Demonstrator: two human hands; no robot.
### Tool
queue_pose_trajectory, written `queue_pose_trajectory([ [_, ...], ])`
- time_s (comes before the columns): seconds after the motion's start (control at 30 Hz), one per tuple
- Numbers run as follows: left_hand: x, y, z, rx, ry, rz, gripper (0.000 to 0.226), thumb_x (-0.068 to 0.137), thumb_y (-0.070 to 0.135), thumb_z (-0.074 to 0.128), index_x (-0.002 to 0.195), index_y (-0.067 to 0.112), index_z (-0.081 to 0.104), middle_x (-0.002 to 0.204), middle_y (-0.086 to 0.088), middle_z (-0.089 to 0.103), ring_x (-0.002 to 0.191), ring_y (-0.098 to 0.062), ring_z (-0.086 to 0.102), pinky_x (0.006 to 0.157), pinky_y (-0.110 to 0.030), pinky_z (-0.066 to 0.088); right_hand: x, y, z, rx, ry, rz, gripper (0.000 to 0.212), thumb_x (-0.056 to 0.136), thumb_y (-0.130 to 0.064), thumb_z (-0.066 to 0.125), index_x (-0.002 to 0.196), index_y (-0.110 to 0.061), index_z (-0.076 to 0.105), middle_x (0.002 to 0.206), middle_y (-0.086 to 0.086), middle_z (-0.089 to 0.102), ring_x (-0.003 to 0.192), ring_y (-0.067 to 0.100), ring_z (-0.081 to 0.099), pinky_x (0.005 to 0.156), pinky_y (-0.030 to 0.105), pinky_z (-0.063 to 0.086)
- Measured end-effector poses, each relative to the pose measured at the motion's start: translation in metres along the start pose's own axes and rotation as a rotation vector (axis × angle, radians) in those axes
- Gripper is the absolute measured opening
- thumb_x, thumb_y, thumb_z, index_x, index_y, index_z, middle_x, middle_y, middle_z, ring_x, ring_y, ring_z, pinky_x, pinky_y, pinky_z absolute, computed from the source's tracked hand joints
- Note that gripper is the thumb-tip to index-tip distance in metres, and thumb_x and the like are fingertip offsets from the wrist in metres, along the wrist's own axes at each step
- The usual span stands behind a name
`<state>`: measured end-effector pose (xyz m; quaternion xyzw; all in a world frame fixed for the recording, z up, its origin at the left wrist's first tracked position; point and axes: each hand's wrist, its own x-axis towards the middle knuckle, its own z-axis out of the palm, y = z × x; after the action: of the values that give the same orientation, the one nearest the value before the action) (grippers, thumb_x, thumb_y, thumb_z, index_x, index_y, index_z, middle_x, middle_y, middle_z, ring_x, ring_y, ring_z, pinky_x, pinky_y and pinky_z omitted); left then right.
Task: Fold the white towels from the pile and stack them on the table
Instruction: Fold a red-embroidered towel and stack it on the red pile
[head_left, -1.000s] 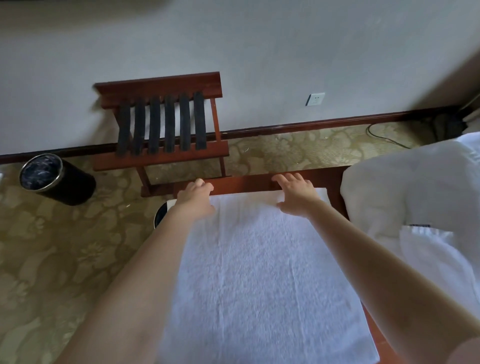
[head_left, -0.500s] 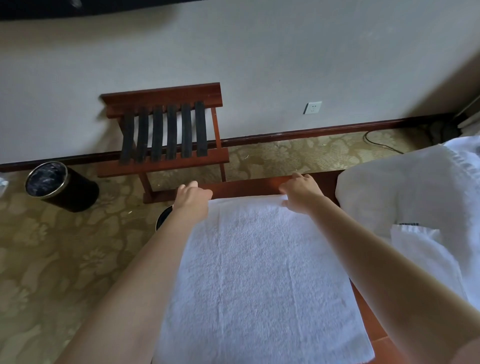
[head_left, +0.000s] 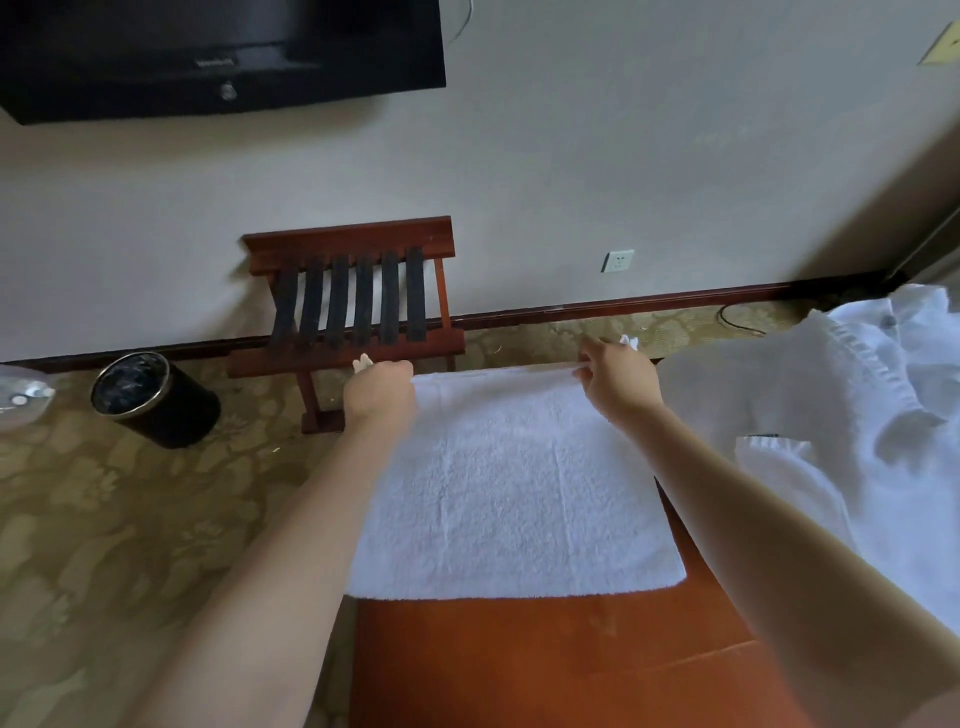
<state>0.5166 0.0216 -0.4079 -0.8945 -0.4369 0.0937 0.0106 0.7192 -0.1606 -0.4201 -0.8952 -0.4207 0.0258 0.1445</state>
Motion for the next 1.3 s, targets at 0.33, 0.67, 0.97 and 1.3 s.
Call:
queue_pose_trajectory([
  [0.33,-0.142,-0.019,0.066,-0.455,0.389,0.077,0.016,0.073,-0.006,0.071,0.088,0.001,0.072,0.073,-0.010,0.070,0.051,-0.030,0.061,0.045,-0.026,0.041,-0.164,-0.011,0.016,0.217,0.231,0.042,0.012,0.078,0.003,0.069,0.084,-0.006,0.063,0.085,0.004,0.065,0.055,0.026,0.058,0.041,0.028,0.042],
  [0.67,-0.206,-0.018,0.138,-0.440,0.097,-0.013,0.012,0.088,0.007,0.060,0.097,0.006,0.069,0.091,-0.005,0.070,0.072,-0.022,0.065,0.056,-0.030,0.048,-0.236,0.004,0.076,0.107,-0.110,0.202,0.005,0.090,-0.013,0.058,0.093,-0.013,0.062,0.097,-0.003,0.060,0.067,0.022,0.058,0.047,0.024,0.031],
  [0.97,-0.209,-0.016,0.147,-0.446,0.333,0.125,0.020,0.066,-0.004,0.079,0.085,0.001,0.073,0.088,-0.008,0.073,0.061,-0.025,0.068,0.053,-0.029,0.055,-0.235,0.012,0.074,0.139,0.106,0.105,0.020,0.069,0.008,0.071,0.082,-0.006,0.065,0.089,0.002,0.065,0.052,0.022,0.054,0.041,0.018,0.024],
  [1.3,-0.225,-0.005,0.148,-0.301,0.107,0.147,0.017,0.068,0.012,0.081,0.080,0.005,0.070,0.088,-0.006,0.065,0.051,-0.020,0.057,0.039,-0.024,0.043,-0.250,0.017,0.087,0.034,0.008,0.140,0.030,0.068,0.006,0.065,0.093,-0.008,0.070,0.098,0.003,0.066,0.082,0.032,0.055,0.065,0.037,0.044],
])
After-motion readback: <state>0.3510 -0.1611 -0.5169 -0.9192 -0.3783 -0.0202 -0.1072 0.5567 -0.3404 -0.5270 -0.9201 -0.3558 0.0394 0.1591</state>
